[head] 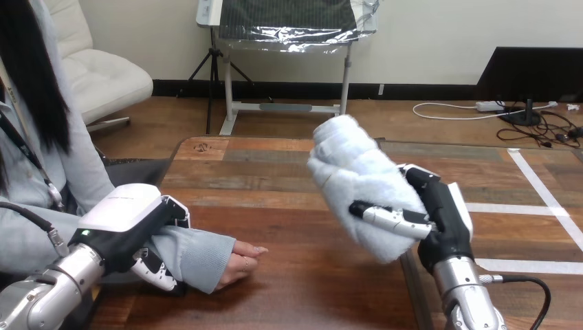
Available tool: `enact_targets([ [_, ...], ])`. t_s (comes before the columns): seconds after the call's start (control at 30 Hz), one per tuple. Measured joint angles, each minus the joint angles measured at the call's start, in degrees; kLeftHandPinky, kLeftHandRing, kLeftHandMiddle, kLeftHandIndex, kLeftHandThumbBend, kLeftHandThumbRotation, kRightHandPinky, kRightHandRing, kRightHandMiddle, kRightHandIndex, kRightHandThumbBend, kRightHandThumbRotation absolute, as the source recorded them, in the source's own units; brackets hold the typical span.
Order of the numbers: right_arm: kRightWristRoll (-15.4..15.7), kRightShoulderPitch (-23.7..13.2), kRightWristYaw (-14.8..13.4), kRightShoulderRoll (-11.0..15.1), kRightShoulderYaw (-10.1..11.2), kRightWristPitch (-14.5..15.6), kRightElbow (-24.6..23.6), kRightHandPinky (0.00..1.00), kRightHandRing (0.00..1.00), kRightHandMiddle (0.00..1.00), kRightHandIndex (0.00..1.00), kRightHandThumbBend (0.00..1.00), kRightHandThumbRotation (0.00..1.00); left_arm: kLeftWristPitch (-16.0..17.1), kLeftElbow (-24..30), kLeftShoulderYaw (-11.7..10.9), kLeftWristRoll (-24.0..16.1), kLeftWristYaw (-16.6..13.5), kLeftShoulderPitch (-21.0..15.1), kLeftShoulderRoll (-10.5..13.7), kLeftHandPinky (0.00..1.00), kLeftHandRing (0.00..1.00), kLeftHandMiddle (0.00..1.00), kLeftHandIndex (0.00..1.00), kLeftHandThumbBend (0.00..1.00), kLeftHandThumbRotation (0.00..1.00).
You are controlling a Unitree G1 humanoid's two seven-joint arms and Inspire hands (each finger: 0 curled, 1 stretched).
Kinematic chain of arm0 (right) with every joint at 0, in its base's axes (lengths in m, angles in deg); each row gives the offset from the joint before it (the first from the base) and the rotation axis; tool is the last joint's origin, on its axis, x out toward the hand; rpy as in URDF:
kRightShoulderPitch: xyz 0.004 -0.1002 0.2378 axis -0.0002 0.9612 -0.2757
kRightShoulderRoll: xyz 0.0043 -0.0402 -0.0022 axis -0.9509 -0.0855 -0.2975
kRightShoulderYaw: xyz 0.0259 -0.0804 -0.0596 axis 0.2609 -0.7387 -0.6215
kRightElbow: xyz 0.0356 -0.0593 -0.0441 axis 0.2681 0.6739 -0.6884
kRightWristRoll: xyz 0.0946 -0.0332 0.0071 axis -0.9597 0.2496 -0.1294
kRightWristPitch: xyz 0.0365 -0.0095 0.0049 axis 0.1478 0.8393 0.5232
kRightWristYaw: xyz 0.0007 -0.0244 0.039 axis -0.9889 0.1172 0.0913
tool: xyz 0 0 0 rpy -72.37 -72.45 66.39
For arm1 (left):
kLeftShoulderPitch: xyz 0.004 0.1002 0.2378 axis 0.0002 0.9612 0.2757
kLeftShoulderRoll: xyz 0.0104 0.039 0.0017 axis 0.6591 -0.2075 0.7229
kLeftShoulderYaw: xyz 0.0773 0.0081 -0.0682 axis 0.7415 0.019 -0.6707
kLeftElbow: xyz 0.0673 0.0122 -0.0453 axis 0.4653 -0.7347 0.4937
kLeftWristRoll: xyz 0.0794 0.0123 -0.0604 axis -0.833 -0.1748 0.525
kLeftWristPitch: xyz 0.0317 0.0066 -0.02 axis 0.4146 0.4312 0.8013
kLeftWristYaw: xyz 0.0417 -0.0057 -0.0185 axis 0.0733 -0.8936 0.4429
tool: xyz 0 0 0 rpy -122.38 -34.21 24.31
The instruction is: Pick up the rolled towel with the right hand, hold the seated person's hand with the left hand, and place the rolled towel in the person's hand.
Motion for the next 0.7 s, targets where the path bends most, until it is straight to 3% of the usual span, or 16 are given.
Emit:
enact_targets([
  [0.3,0.92,0.00,0.58,-0.05,-0.94,0.94,0.47,0.27,0.31,0.40,0.45,0.86,0.00,0.68,1.67,-0.13,0.43,0.00,0.58,0.14,0.23,0.27,0.33,0.36,1.00,0.09],
  [0.7,6.64,0.00,-4.82,-0.08,-4.94,2.19,1.14,0.26,0.30,0.39,0.44,0.87,0.00,1.49,3.58,-0.31,0.89,0.00,0.75,0.16,0.23,0.27,0.33,0.36,1.00,0.11],
])
